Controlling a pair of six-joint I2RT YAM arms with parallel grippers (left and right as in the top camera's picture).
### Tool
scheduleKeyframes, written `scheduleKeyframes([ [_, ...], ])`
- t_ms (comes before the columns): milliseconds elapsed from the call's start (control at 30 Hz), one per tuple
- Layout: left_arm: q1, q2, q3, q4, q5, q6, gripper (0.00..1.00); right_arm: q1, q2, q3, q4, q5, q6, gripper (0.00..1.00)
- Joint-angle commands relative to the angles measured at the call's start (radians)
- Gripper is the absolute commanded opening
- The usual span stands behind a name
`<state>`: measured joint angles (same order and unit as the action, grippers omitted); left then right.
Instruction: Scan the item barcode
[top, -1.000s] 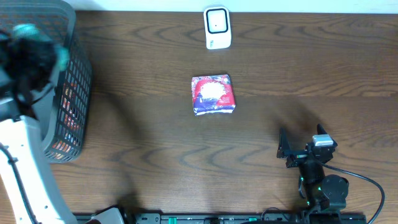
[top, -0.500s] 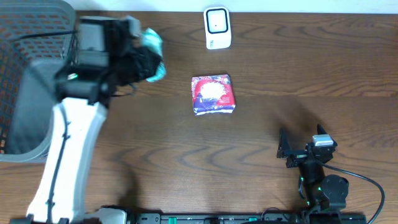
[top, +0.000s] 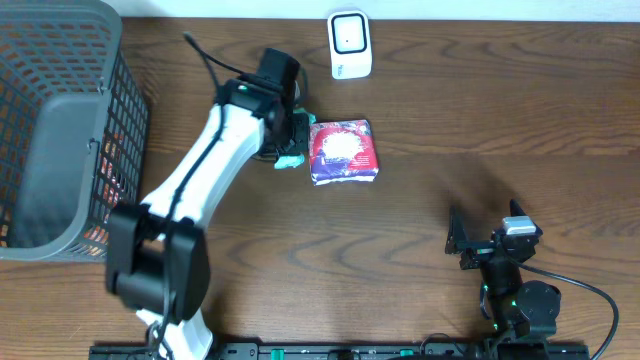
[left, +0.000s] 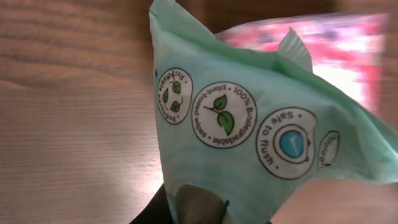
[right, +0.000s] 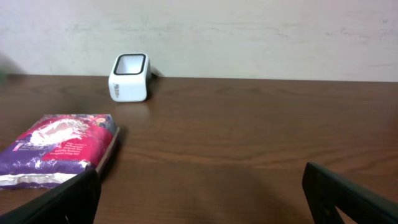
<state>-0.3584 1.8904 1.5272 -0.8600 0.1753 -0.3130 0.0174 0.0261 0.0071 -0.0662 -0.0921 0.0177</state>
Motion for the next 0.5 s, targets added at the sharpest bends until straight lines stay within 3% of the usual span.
scheduleKeyframes([
  [0, 0.002, 0.060, -0.005, 0.001, -0.117, 0.013, 0.08, -0.003, -0.001, -0.001, -0.003, 0.005, 0.011, 0.99],
  [133, 0.002, 0.121, -0.005, 0.010, -0.117, -0.010, 0.08, -0.003, -0.001, -0.001, -0.003, 0.004, 0.011, 0.99],
  [333, -0.010, 0.171, -0.005, 0.013, -0.104, -0.138, 0.08, -0.003, -0.001, -0.001, -0.003, 0.004, 0.011, 0.99],
  [467, -0.039, 0.182, -0.005, 0.029, -0.097, -0.146, 0.08, -0.003, -0.001, -0.001, -0.003, 0.005, 0.011, 0.99],
])
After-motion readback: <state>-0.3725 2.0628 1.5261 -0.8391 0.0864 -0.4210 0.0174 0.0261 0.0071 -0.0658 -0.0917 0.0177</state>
